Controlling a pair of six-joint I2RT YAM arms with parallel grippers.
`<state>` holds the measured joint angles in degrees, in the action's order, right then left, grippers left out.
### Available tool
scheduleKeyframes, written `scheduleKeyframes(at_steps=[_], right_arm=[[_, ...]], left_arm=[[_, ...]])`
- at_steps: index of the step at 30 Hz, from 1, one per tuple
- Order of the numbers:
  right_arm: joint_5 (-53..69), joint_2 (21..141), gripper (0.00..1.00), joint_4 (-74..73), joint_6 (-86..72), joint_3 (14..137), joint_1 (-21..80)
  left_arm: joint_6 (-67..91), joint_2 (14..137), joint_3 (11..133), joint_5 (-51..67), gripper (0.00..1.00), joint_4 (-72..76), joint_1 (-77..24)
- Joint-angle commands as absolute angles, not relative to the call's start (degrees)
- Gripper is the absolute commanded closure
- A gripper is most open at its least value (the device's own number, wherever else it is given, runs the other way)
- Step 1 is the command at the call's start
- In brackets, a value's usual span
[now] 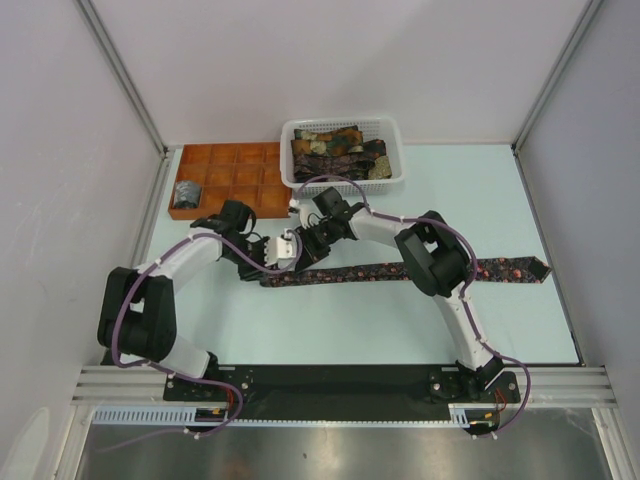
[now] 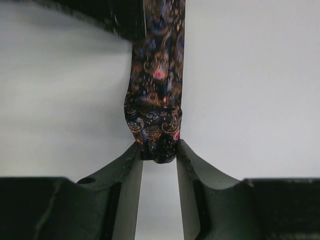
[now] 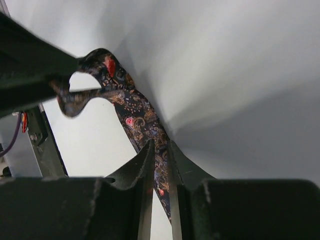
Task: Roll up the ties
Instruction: Flatten out the tie at the center of the board.
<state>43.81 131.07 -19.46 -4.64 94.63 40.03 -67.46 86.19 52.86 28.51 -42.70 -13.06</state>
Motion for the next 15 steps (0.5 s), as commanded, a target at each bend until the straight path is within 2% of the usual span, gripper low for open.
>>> scheduleKeyframes(at_steps=[1,6,15], right_arm=[[43.8,131.0,0.80,-17.8,-5.8,97.0,40.2],[48.0,128.9,0.74,-15.8,-9.9,96.2,39.5],[55.8,124.5,0.59,-0.5,-26.2,86.8,37.3]], left_arm=[[-64.5,86.4,56.2,32.8,0.62,-41.8,-17.0],[-62.5,91.0,56.5,32.8,0.62,-38.3,-18.6],[-62.8,94.7,56.7,33.6,0.59,-37.0,-18.7]])
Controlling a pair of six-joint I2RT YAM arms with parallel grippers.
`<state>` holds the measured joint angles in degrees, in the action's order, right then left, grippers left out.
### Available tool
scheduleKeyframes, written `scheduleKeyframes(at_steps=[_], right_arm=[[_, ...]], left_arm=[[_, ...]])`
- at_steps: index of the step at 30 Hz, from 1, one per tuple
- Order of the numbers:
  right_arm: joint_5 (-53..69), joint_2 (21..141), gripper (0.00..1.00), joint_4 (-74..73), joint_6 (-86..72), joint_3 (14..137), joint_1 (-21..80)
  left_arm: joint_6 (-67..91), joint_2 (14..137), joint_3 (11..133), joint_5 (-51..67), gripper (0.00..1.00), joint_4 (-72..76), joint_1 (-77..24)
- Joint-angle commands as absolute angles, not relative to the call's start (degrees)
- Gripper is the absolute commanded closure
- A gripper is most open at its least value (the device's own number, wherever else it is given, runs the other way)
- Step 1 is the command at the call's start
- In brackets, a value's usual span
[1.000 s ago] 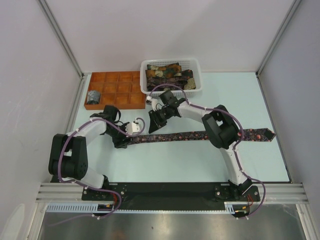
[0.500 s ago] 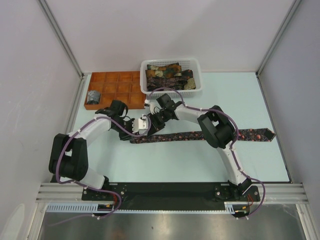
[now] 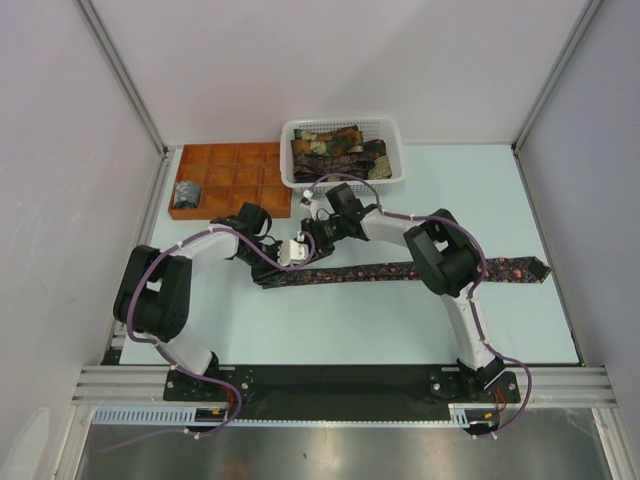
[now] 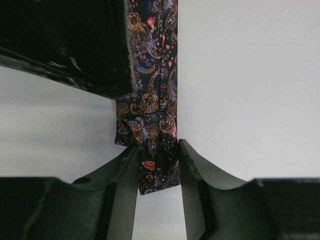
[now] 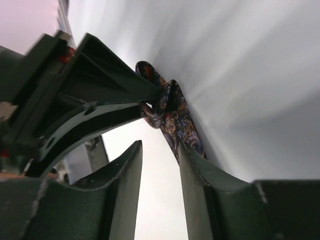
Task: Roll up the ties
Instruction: Flatten out the tie at the center of the board, then roll the tie at the center of the board.
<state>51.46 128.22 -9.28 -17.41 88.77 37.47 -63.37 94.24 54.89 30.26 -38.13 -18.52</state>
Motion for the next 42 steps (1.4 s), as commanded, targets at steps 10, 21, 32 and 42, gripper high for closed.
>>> scheduleKeyframes(at_steps=[10,21,32,42], right_arm=[[53.4,128.3,0.58,8.3,-30.8,85.0,39.0],[50.9,130.2,0.55,8.0,-29.3,83.7,40.7],[51.5,127.1,0.50,6.7,-29.8,82.2,39.4],[50.6,125.5,0.50,7.1,-31.7,80.1,39.2]], left_arm=[[-63.1,95.1,55.4,35.9,0.56,-36.1,-18.7],[-63.0,95.3,54.8,35.9,0.58,-36.0,-18.7],[-62.1,94.6,54.1,35.7,0.66,-36.0,-18.7],[-59.9,91.8,52.7,35.6,0.69,-35.4,-18.1]])
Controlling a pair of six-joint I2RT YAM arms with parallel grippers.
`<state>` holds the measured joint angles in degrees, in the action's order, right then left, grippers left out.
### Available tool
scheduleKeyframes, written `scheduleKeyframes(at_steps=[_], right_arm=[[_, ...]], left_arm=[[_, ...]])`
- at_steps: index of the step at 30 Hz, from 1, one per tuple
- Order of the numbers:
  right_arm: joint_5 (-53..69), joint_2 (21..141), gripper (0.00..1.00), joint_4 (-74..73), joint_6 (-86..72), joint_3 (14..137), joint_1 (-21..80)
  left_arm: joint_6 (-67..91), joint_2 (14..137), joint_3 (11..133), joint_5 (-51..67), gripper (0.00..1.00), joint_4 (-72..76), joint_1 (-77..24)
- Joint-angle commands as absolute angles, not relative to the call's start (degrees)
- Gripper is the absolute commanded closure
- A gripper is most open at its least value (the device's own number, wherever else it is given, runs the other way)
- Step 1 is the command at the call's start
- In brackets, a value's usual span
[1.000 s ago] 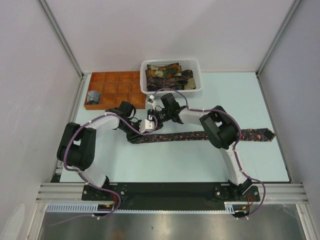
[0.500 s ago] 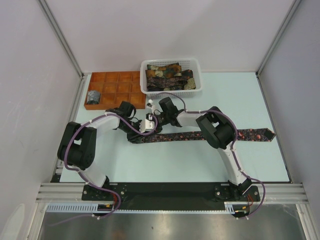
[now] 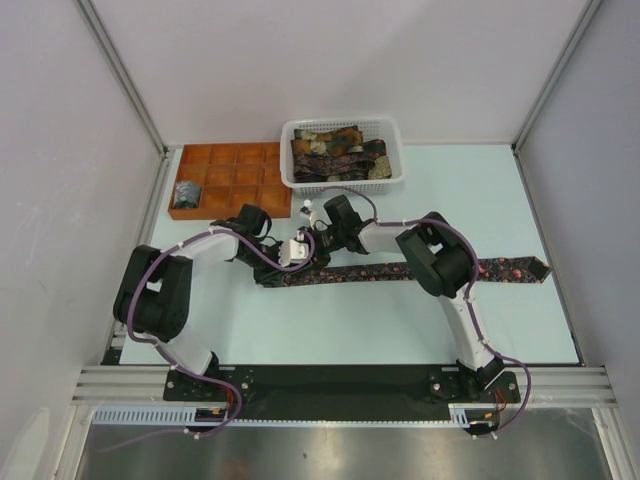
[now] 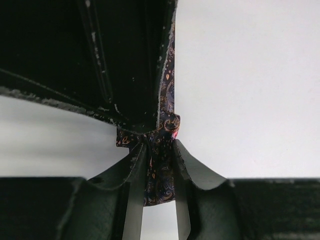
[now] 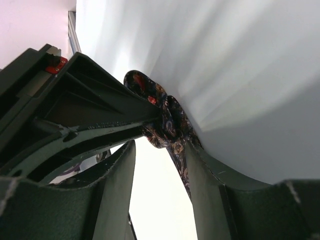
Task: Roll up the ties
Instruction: Roll the tie at the center of the board.
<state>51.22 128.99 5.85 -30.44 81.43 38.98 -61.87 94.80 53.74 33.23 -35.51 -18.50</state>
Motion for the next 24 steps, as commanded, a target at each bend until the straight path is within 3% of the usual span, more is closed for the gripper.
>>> scheduleKeyframes(at_steps=[1,10,16,17,21,24], right_arm=[[50.6,125.5,0.50,7.5,-31.9,80.1,39.3],[51.5,127.8,0.55,9.9,-33.8,80.9,40.4],[52.1,127.9,0.66,10.5,-33.8,81.6,40.7],[52.1,128.0,0.72,10.2,-33.6,81.7,40.5],[51.4,129.0,0.93,6.9,-30.9,82.9,40.3],[50.3,129.6,1.00,4.0,-28.4,83.5,40.3]], left_arm=[[-59.4,91.7,52.7,35.7,0.69,-35.3,-18.0],[-56.5,92.3,53.0,35.3,0.69,-33.5,-18.0],[-56.4,92.8,52.9,34.5,0.69,-33.3,-18.0],[-56.1,92.6,52.8,34.5,0.68,-33.0,-18.0],[-55.5,91.6,52.4,34.6,0.56,-33.5,-17.1],[-58.0,90.2,52.3,34.3,0.43,-35.9,-14.9]])
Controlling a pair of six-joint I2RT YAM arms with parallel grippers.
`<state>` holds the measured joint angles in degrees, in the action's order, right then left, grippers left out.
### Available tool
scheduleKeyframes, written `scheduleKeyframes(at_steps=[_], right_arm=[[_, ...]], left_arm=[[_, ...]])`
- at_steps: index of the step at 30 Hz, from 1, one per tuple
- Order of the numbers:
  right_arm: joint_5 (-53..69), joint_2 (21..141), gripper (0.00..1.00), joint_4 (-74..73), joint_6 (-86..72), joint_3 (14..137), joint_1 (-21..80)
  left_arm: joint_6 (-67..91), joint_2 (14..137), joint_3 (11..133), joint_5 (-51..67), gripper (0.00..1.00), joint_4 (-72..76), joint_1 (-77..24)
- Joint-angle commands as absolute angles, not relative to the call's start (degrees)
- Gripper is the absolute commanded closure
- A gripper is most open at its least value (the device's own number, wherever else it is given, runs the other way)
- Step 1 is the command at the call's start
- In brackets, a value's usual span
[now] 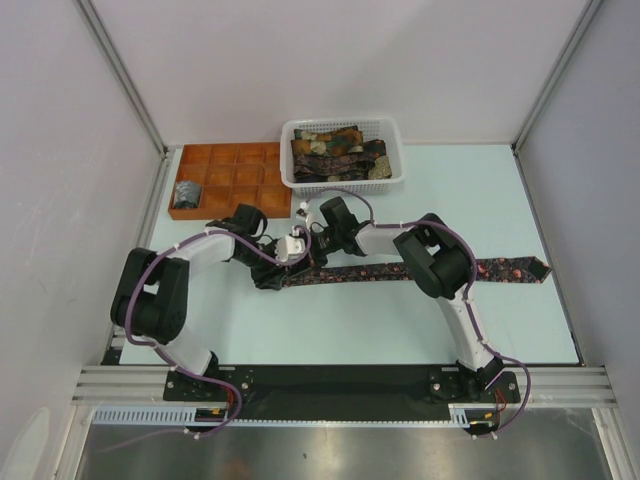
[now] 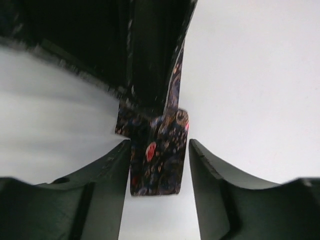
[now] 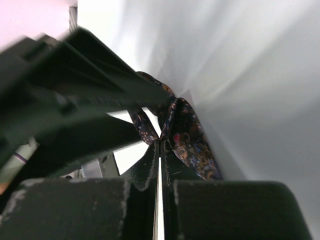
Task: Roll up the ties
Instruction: Roll the tie at the center of the board.
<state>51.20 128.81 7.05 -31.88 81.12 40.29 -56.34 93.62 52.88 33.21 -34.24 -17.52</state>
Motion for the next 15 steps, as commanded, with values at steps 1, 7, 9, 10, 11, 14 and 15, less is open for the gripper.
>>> scheduleKeyframes(at_steps=[1,7,9,10,11,14,15], right_arm=[[49.8,129.6,1.00,3.4,-27.6,83.4,40.1],[48.8,130.2,1.00,2.3,-27.2,83.9,39.4],[48.8,130.4,1.00,2.3,-27.3,84.2,39.4],[48.8,130.5,1.00,2.1,-27.3,84.5,39.4],[48.8,130.8,1.00,2.0,-27.4,84.5,39.5],[48.7,131.1,1.00,1.8,-27.4,85.0,39.5],[48.8,131.1,1.00,1.7,-27.4,85.1,39.4]], left_arm=[[-58.8,89.8,52.2,34.3,0.40,-37.4,-14.2],[-65.1,87.7,50.2,32.3,0.36,-40.0,-11.9],[-65.3,87.9,50.4,33.0,0.36,-39.9,-12.0],[-65.2,88.0,50.5,33.9,0.36,-39.8,-12.0],[-65.0,88.5,51.1,34.3,0.36,-39.8,-12.0],[-64.6,88.8,51.6,35.1,0.38,-39.2,-12.3],[-64.5,88.6,52.1,35.3,0.40,-39.1,-12.4]])
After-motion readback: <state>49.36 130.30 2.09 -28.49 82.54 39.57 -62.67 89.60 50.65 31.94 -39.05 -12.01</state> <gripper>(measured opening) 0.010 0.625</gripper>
